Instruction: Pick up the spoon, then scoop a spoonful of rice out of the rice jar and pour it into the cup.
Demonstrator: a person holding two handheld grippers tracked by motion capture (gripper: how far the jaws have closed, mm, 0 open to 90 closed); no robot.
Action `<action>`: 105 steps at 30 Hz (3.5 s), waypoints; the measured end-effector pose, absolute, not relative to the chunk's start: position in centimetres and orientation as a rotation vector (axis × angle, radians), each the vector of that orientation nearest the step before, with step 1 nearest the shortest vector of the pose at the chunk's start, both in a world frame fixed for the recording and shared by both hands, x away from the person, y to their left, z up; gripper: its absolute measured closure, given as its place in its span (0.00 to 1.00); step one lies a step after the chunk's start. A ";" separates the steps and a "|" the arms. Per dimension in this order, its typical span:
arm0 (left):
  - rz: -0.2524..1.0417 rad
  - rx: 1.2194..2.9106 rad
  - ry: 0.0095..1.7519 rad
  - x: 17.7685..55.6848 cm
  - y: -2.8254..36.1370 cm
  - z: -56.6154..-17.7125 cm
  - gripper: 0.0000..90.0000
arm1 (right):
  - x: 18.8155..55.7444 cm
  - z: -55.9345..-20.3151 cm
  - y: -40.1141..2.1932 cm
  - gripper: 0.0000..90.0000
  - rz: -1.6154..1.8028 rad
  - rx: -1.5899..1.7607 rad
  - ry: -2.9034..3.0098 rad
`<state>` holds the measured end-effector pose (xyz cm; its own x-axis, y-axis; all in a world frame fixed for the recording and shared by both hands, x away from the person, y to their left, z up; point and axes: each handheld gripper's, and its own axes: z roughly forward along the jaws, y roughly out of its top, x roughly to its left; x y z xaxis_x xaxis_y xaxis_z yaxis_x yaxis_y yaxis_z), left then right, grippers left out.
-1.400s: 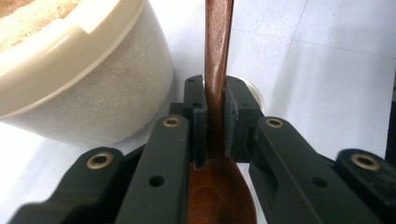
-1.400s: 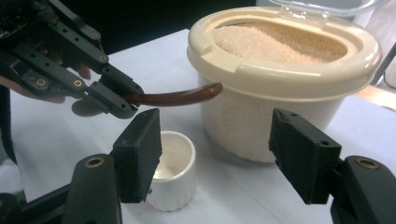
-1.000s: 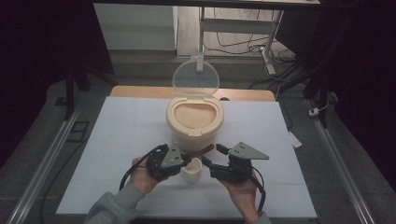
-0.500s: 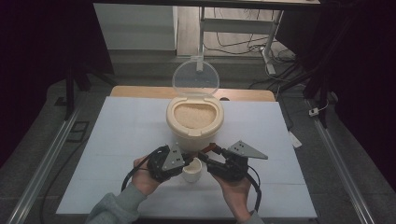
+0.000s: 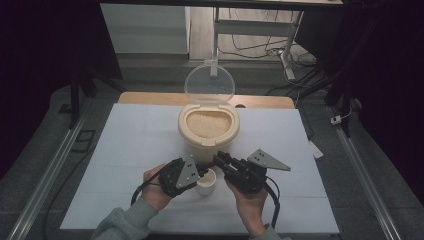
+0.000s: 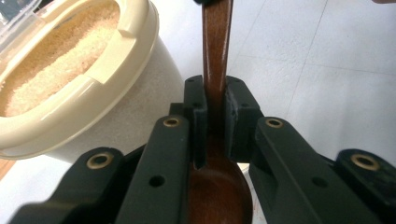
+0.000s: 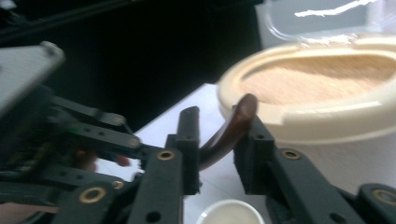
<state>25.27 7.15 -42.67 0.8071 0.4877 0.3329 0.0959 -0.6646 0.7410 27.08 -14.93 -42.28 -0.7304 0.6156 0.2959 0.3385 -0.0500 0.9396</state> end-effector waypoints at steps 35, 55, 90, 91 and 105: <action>0.428 2.039 0.726 23.8 14.4 -43.7 0.31 | 27.1 -40.7 -18.3 0.93 2.132 0.849 1.881; 0.406 1.978 0.940 22.8 21.3 -47.3 0.23 | 27.5 -39.6 -20.6 0.93 2.131 0.836 1.806; 0.370 2.013 1.019 22.5 22.9 -49.5 0.19 | 30.7 -36.7 -22.0 0.93 2.086 0.906 1.671; 0.370 2.015 1.019 22.5 22.9 -49.6 0.19 | 31.3 -36.4 -21.9 0.93 2.067 0.922 1.663; 0.359 2.033 1.013 22.6 22.7 -49.8 0.19 | 34.5 -35.6 -21.7 0.93 1.964 1.011 1.630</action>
<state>22.58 22.69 -49.76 0.6363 0.7651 -0.0983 0.5321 -0.3431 0.7740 34.46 -21.67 -35.56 -0.6619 0.6964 0.2773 0.1444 -0.2445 0.9588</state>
